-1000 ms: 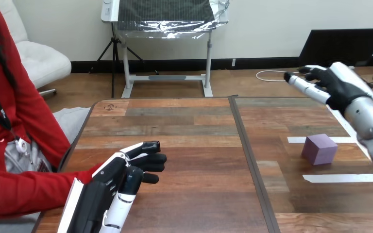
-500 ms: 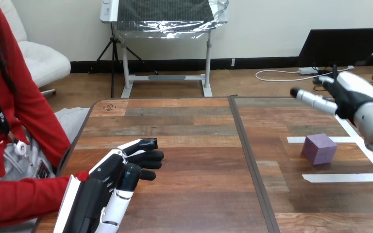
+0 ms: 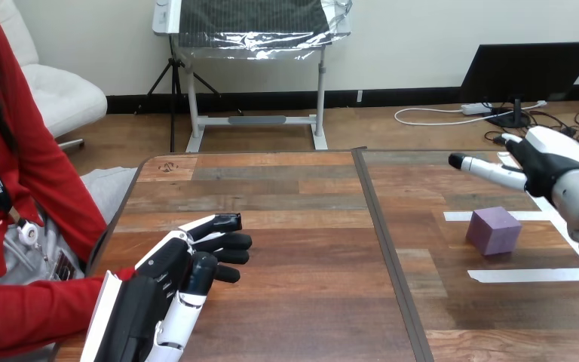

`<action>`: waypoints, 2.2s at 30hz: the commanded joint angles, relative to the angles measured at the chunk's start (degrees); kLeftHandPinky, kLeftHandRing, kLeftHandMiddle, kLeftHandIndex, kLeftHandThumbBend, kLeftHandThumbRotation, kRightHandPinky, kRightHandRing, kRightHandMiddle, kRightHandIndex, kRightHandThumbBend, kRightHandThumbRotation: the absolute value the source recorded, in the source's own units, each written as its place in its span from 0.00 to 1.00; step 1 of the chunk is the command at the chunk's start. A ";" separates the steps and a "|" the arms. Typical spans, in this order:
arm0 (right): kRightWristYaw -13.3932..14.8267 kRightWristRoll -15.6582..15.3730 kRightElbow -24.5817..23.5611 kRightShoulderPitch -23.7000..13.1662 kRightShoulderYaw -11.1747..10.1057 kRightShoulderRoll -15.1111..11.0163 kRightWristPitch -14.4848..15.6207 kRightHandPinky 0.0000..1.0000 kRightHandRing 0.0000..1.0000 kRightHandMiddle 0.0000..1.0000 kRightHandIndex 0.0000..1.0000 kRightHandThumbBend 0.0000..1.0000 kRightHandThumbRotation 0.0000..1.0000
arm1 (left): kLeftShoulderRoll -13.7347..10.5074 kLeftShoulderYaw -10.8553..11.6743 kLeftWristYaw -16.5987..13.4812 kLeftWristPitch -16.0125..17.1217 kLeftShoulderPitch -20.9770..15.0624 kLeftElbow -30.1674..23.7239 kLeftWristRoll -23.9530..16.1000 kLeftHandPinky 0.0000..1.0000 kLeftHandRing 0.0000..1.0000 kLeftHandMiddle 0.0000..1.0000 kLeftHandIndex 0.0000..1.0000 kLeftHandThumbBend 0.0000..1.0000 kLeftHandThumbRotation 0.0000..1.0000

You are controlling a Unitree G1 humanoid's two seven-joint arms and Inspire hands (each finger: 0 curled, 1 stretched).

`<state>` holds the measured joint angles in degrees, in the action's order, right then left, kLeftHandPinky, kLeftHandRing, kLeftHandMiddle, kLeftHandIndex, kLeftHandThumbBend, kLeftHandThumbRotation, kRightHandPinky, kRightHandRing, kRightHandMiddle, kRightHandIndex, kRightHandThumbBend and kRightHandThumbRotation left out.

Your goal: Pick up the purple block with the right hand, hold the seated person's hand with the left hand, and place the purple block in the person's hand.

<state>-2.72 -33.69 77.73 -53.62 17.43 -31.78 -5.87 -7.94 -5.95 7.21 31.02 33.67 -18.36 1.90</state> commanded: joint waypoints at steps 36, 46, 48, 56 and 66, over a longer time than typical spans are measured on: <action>-2.66 0.90 -0.09 3.91 0.85 0.98 -2.39 0.76 0.85 0.87 0.85 0.66 0.98 | 0.12 0.71 0.52 -0.60 -2.95 -1.97 0.12 0.58 0.65 0.68 0.72 0.41 0.82; -3.56 -0.46 0.01 3.61 2.16 1.47 -0.81 0.77 0.83 0.85 0.83 0.65 0.99 | 0.04 0.91 0.74 -0.44 -3.22 -1.80 0.11 0.57 0.64 0.67 0.72 0.38 0.81; -3.46 -0.84 0.01 3.61 2.51 1.46 -0.82 0.76 0.82 0.84 0.82 0.66 1.00 | 0.03 0.92 0.80 -0.51 -3.22 -1.86 0.14 0.57 0.64 0.67 0.72 0.37 0.80; -3.51 -0.16 0.10 3.82 1.89 1.67 -0.91 0.73 0.77 0.79 0.77 0.66 1.00 | -0.14 1.08 1.07 -0.27 -3.41 -1.66 0.06 0.57 0.64 0.67 0.72 0.38 0.79; -2.31 0.37 0.16 3.94 1.34 1.70 -1.12 0.69 0.69 0.70 0.69 0.64 0.96 | -0.23 1.30 1.44 0.14 -3.73 -1.20 0.29 0.56 0.63 0.67 0.72 0.37 0.79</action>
<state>-4.71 -33.84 77.67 -48.95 18.76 -31.71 -7.04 -8.13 -5.56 8.48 30.32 33.36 -18.38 1.88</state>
